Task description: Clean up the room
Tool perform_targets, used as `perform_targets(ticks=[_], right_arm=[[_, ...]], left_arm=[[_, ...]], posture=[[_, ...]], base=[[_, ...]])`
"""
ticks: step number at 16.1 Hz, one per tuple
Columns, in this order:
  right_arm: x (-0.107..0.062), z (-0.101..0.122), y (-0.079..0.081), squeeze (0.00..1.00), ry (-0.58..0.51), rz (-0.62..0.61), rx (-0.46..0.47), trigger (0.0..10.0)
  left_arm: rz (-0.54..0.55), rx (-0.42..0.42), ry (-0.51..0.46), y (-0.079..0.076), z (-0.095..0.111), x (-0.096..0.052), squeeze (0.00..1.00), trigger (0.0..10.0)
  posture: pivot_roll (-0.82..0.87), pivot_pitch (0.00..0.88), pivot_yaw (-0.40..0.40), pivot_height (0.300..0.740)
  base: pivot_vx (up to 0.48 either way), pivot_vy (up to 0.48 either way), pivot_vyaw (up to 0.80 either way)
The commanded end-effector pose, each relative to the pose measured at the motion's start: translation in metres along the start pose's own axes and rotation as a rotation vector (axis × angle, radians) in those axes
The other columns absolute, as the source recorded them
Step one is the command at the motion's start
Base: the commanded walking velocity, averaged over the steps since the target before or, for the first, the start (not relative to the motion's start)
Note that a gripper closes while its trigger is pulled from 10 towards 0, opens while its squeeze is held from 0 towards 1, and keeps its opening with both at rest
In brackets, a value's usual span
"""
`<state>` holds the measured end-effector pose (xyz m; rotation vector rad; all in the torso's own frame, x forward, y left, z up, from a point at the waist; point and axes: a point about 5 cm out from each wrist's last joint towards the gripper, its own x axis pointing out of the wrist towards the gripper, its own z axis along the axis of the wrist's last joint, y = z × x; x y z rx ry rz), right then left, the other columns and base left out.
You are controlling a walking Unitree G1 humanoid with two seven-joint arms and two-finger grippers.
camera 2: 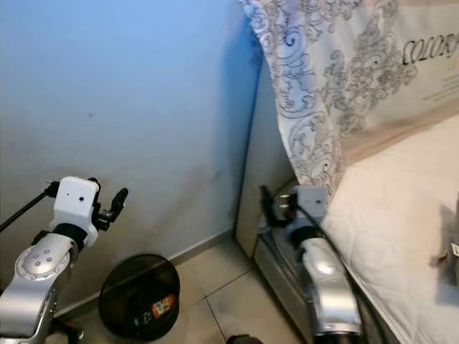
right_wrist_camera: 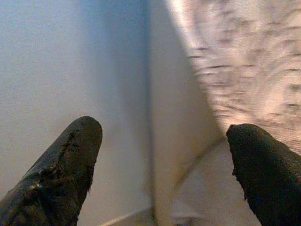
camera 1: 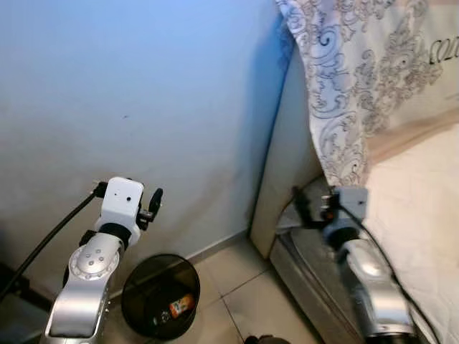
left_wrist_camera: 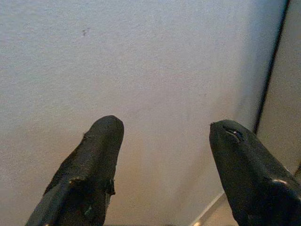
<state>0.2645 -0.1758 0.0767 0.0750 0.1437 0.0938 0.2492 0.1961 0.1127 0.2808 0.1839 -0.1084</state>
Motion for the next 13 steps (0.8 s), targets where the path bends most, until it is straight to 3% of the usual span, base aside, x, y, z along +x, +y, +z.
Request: perform_targets(ticks=[1,5,10,13], right_arm=[[0.0,0.008,0.0,1.0,-0.028,0.004,0.008,10.0],[-0.014,0.003,0.002,1.0,-0.012,-0.005,0.011,10.0],[-0.035,0.005,-0.005,1.0,-0.007,-0.06,-0.008,10.0],[-0.04,0.009,-0.009,1.0,-0.02,-0.071,-0.026,10.0]], left_arm=[[0.018,0.008,0.014,0.0,-0.004,-0.001,0.0,10.0],[0.061,0.009,0.002,-0.008,-0.008,-0.003,0.0,10.0],[0.046,0.004,-0.033,-0.009,0.001,0.014,0.0,10.0],[0.066,0.004,-0.05,-0.008,0.004,0.018,0.0,10.0]], posture=[[0.0,0.0,-0.028,0.74],[-0.03,0.0,-0.027,0.74],[-0.11,0.0,-0.013,0.74],[-0.12,0.0,-0.016,0.74]], base=[[0.0,0.0,-0.71],[0.0,0.0,-0.71],[0.0,0.0,-0.71],[0.0,0.0,-0.71]])
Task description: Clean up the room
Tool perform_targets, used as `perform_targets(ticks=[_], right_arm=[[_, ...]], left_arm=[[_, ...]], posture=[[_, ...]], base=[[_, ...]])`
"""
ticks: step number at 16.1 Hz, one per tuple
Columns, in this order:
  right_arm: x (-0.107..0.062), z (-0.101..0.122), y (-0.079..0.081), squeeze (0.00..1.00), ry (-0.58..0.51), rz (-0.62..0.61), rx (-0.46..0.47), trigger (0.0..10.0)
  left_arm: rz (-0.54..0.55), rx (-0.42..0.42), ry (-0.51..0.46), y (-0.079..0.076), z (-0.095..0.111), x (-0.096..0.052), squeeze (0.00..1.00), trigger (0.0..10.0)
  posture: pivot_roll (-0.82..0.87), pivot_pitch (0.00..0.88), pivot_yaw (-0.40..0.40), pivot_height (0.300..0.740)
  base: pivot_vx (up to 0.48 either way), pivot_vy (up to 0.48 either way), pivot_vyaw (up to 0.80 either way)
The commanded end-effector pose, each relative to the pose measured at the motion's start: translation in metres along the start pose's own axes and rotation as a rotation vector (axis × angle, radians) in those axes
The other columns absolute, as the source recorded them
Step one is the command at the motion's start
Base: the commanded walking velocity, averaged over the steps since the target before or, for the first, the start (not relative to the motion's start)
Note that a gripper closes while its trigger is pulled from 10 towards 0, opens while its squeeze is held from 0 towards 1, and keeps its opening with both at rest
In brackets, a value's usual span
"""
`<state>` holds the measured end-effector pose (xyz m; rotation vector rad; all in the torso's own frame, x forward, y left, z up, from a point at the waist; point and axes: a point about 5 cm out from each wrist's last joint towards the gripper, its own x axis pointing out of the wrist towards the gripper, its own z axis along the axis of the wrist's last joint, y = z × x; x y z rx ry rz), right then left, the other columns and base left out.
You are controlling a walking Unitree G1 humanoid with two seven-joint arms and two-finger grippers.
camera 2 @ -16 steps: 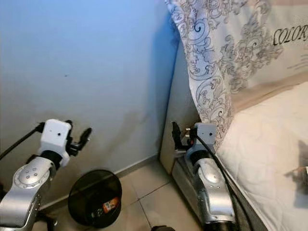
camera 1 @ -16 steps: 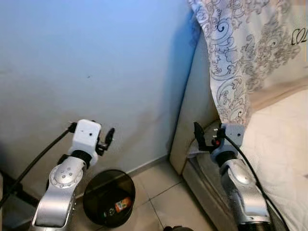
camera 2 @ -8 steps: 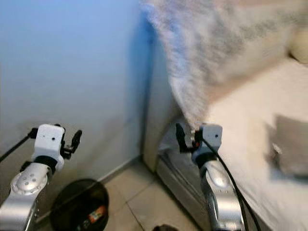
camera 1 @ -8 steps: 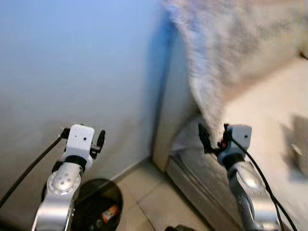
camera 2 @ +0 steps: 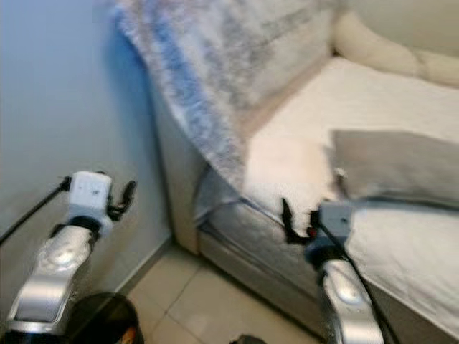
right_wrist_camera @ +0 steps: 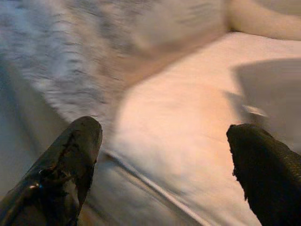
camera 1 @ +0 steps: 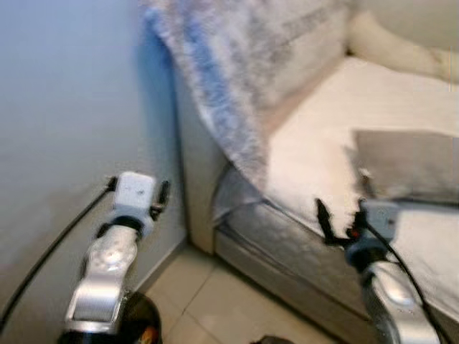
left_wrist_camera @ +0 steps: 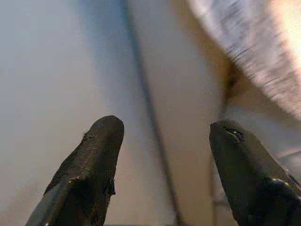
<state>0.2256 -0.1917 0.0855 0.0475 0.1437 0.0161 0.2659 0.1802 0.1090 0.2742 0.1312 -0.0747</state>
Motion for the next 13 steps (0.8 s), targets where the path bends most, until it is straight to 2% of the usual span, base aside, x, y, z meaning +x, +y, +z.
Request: perform_targets(ticks=[1,4,7,9,12,13], right_arm=[[-0.001,0.006,0.001,1.0,-0.022,-0.015,0.017,10.0],[0.002,-0.001,0.004,1.0,-0.013,-0.099,0.071,10.0],[0.007,0.003,0.008,1.0,-0.019,-0.085,0.079,10.0],[0.01,-0.003,0.008,1.0,0.015,-0.075,0.076,10.0],[0.018,-0.008,0.012,1.0,0.056,-0.055,0.056,10.0],[0.02,-0.009,0.014,1.0,0.069,-0.042,0.048,10.0]], left_arm=[[0.025,-0.005,-0.006,0.007,0.002,-0.002,0.0,10.0],[-0.026,-0.046,-0.011,0.001,0.004,-0.006,0.0,10.0],[-0.025,-0.07,-0.027,0.001,0.007,-0.007,0.0,10.0],[-0.034,-0.088,-0.059,0.002,0.013,-0.007,0.0,10.0],[-0.039,-0.087,-0.063,0.005,0.015,-0.006,0.0,10.0],[-0.037,-0.082,-0.06,0.006,0.015,-0.007,0.0,10.0]], posture=[[-0.1,0.0,-0.01,0.74],[-0.07,0.0,0.002,0.74],[-0.08,0.0,0.003,0.74],[-0.07,0.0,-0.003,0.74],[-0.04,0.0,-0.008,0.74],[-0.04,0.0,-0.009,0.74]], base=[[0.0,0.0,-0.71],[0.0,0.0,-0.71],[0.0,0.0,-0.7],[0.0,0.0,-0.7],[0.306,0.0,-0.64],[0.349,0.0,0.0]])
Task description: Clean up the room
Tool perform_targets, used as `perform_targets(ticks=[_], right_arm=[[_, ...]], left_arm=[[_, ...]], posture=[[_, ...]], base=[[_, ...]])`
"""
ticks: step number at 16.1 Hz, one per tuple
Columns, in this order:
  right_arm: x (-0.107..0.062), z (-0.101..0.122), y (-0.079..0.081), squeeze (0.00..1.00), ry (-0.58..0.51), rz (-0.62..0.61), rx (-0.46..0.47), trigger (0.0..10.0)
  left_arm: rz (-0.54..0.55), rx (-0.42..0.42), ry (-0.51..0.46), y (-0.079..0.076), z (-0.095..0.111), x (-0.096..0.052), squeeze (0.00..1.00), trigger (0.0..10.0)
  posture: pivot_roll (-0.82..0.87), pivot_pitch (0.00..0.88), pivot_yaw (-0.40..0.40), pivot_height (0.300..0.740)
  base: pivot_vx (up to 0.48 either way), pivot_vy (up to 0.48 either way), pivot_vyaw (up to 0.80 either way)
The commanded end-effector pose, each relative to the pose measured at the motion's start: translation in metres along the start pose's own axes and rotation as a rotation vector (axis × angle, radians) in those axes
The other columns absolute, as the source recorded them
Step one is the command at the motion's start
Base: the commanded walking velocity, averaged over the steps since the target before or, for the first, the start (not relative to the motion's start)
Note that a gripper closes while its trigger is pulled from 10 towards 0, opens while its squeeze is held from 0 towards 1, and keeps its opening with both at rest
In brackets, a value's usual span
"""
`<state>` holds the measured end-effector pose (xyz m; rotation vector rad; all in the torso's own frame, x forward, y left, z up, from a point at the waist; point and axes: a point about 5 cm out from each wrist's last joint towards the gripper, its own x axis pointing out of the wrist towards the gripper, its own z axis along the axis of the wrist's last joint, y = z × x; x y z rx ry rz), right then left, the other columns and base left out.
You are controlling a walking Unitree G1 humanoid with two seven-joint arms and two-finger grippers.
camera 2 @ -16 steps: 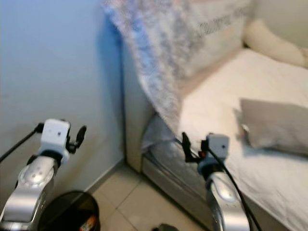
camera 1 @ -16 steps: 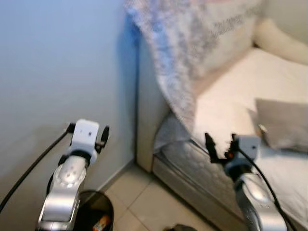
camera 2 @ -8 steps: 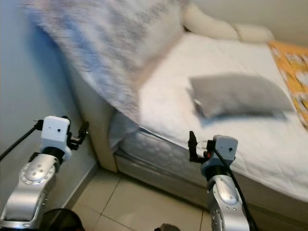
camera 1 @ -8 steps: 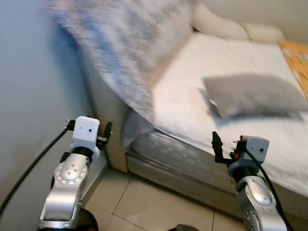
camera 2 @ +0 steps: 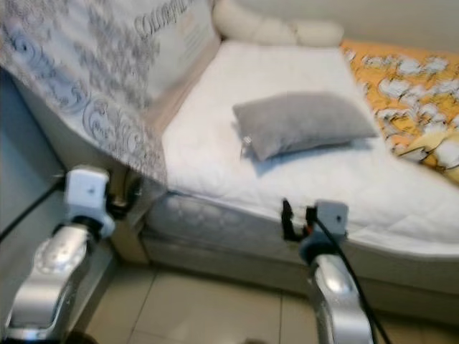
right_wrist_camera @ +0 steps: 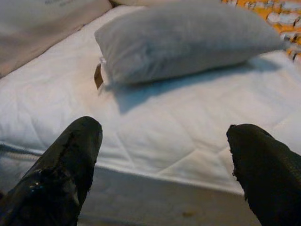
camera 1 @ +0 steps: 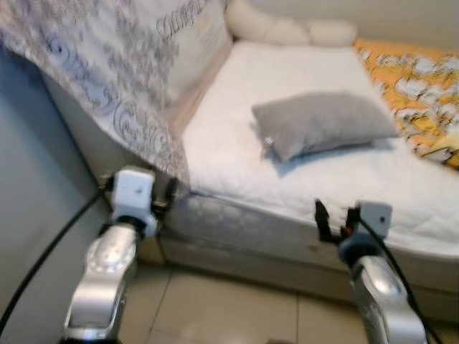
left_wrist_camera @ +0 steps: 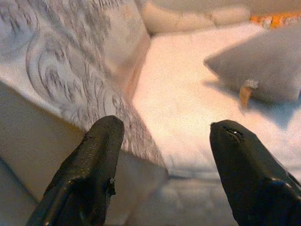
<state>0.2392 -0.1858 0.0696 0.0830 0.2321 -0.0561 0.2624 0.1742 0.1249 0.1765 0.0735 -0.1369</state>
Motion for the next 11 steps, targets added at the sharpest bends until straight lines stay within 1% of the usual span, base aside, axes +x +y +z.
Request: perform_targets(ticks=[1,2,3,7,11], right_arm=[[0.005,0.004,0.011,1.0,-0.001,0.042,-0.007,10.0],[0.007,0.005,0.013,0.96,-0.007,0.042,-0.007,10.0],[0.01,0.007,0.015,0.0,-0.014,0.044,-0.002,10.0],[0.015,0.009,0.013,0.0,-0.013,0.034,-0.015,10.0],[0.018,0.011,0.014,0.0,-0.022,0.034,-0.02,10.0]], left_arm=[[0.024,0.015,0.012,0.009,-0.001,-0.002,0.0,10.0],[0.027,0.018,0.017,0.01,-0.001,-0.003,0.0,10.0],[0.029,0.019,0.019,0.012,-0.002,-0.003,0.0,10.0],[0.027,0.022,0.024,0.013,-0.001,-0.002,0.0,10.0],[0.017,0.016,0.031,0.012,-0.003,-0.001,0.0,10.0]], posture=[[-0.04,0.0,-0.01,0.74],[-0.03,0.0,-0.013,0.74],[-0.02,0.0,-0.013,0.74],[-0.02,0.0,-0.007,0.74],[-0.02,0.0,-0.009,0.74]], base=[[0.349,0.0,0.0],[0.352,0.0,0.0],[0.349,0.0,0.0],[0.363,0.0,0.0],[0.382,0.0,-0.75]])
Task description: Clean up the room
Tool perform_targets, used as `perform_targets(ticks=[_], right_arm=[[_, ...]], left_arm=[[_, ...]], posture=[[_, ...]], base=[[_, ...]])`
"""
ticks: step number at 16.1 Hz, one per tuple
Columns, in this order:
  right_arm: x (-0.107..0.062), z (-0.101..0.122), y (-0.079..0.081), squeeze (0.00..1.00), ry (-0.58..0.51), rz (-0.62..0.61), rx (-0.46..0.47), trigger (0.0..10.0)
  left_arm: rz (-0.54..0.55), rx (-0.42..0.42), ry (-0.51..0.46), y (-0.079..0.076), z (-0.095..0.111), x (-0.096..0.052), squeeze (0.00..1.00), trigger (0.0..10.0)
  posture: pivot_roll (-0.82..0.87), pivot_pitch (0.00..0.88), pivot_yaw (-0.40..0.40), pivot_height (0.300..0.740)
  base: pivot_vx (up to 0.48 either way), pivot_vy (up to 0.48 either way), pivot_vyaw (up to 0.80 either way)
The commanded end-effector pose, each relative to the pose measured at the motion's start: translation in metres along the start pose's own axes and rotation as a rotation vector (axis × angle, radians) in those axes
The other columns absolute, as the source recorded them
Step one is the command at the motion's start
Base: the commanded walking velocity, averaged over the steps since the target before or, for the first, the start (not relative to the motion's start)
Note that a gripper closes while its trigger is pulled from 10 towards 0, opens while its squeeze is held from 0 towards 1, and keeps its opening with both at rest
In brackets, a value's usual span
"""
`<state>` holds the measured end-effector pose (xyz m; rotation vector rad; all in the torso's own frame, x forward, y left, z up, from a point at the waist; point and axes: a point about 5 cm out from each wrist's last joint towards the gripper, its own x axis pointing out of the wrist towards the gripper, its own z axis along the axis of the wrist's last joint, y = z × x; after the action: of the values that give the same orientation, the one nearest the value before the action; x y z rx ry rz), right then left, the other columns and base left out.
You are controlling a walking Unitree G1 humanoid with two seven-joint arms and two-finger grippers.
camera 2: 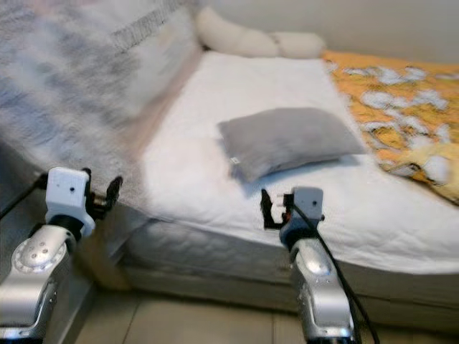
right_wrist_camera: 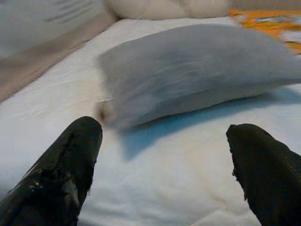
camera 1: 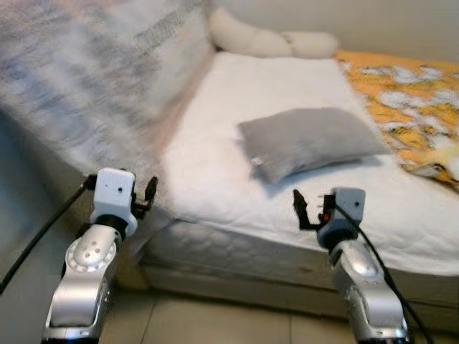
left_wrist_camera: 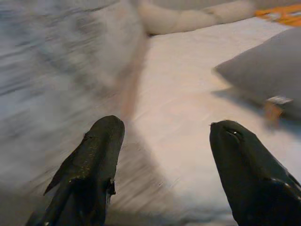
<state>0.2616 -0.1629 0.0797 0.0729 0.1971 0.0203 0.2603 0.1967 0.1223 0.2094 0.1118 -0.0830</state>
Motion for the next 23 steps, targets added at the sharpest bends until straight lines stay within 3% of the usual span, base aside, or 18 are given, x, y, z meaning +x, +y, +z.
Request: perform_targets(ticks=[1,5,23], right_arm=[[-0.0004,-0.0003,-0.0112,0.0,0.002,-0.038,-0.01,10.0],[0.0024,0.0028,-0.0123,0.0,-0.021,-0.037,-0.058,10.0],[0.004,-0.0009,-0.0053,0.0,-0.004,0.014,0.012,10.0]], left_arm=[[-0.034,-0.011,-0.014,-0.0095,0.0035,0.0033,0.0,10.0],[-0.038,0.0,-0.011,-0.0098,0.0009,0.0016,0.0,10.0],[-0.036,0.015,-0.013,-0.0096,0.0017,-0.0026,0.0,10.0]], posture=[[-0.02,0.0,-0.014,0.74],[-0.01,0.0,-0.026,0.74],[0.0,0.0,-0.031,0.74]], base=[[0.382,0.0,0.0],[0.381,0.0,0.0],[0.368,0.0,-0.13]])
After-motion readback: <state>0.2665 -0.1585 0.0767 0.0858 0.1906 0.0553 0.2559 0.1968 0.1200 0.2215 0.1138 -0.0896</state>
